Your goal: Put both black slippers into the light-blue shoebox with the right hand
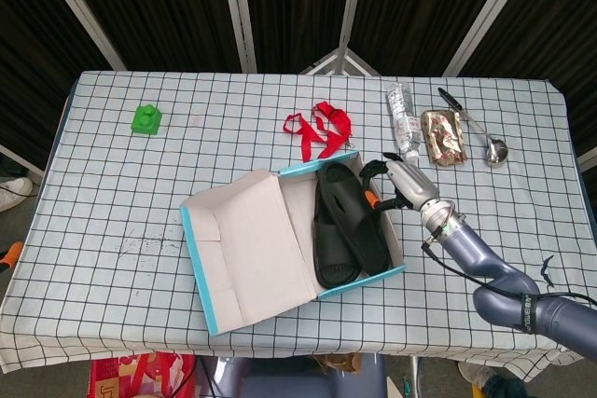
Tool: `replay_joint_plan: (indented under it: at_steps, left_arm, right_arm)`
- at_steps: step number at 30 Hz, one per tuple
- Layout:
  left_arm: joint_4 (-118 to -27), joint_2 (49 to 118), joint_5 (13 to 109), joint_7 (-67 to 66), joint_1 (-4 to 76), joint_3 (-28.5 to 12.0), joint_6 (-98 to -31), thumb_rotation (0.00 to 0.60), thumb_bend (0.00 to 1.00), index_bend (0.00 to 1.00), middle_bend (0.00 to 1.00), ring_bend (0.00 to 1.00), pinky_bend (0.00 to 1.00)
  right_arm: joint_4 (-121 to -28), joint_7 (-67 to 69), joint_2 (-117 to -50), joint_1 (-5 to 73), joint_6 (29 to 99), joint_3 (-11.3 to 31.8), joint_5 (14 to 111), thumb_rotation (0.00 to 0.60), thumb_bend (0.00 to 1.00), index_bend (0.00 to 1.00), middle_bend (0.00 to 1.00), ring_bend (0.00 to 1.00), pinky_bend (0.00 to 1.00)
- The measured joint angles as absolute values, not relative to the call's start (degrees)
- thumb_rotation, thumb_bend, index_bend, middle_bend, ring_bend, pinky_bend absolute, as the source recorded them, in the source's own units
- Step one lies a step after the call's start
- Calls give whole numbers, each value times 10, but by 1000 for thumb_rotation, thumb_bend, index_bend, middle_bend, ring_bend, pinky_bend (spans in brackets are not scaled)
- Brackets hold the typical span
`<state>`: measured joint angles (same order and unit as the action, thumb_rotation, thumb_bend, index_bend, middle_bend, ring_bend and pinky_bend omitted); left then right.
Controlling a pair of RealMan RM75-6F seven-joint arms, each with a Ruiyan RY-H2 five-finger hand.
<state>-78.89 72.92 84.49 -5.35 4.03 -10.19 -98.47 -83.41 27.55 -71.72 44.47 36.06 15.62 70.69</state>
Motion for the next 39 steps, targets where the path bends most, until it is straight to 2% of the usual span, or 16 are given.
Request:
replay_joint_plan:
  at_steps: [3,4,6,7,9,11,14,27,31,39]
  left_arm:
    - [-787,731,845,-55,42,-102,-982,600,120,7,0,0,16]
    - [-787,731,845,-55,42,-102,-982,600,120,7,0,0,16]
    - [-786,732,845,-55,43,-102,-982,600,121,7,0,0,16]
    - [-786,732,846,-56,43,-102,-982,600,120,7,0,0,16]
    - [-786,733,847,-56,43,-101,-982,600,120,7,0,0,16]
    - [-786,734,847,-56,44,-100,-981,600,120,6,0,0,16]
    - [-788,734,848,-55,44,-99,-978,600,121,6,0,0,16]
    - [-796,727,843,-42,40,-101,-981,600,120,6,0,0,16]
    - [-799,725,843,-38,39,-101,-980,600,121,6,0,0,16]
    - [-801,722,846,-32,37,-101,-984,600,120,6,0,0,16]
  right_arm:
    - [-833,282,-719,442,360,149,719,600,481,572,577,337,3]
    - [-834,285,-719,440,361,147,724,600,481,572,577,376,37]
    - [-839,291,-718,437,367,143,737,600,481,572,564,432,183]
    - [-842,293,-717,435,371,141,743,600,482,572,549,447,313]
    - [-854,298,-713,430,379,135,758,600,481,572,526,451,500]
    - [-867,302,-708,426,387,128,772,600,482,572,523,454,606]
    - [-877,299,-705,423,397,122,783,600,497,572,522,481,706]
    - [-906,202,-724,436,426,133,734,600,513,573,522,569,804]
    - [-909,182,-739,444,422,133,719,600,512,573,522,602,830]
    - [-873,170,-782,458,394,118,700,600,514,572,520,604,831]
